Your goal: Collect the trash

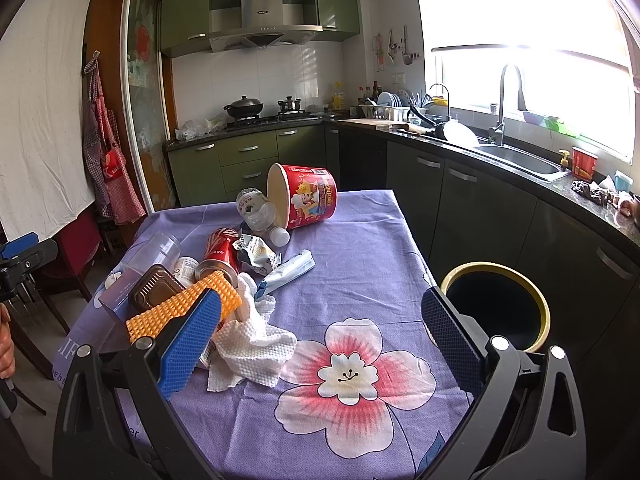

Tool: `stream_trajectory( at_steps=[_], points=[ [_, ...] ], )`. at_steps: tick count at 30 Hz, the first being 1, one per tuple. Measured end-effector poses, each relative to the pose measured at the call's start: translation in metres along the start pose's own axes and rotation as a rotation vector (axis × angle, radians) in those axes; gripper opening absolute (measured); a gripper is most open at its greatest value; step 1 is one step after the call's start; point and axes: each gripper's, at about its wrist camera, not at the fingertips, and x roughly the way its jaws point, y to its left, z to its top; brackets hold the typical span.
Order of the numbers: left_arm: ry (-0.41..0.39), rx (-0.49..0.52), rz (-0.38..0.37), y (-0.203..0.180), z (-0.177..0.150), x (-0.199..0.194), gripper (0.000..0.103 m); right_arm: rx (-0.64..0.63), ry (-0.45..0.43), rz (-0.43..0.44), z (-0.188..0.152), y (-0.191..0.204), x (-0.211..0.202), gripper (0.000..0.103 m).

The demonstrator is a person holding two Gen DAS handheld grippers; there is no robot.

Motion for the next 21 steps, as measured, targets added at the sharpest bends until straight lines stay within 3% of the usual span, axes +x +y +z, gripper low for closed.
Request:
stream_trajectory(
  at_steps=[21],
  points=[
    [0.003, 0.004, -0.001, -0.0019, 0.0005, 0.0016, 0.097, 0.002, 0.004, -0.002, -0.0004, -0.0007, 0.0019, 0.099]
  ],
)
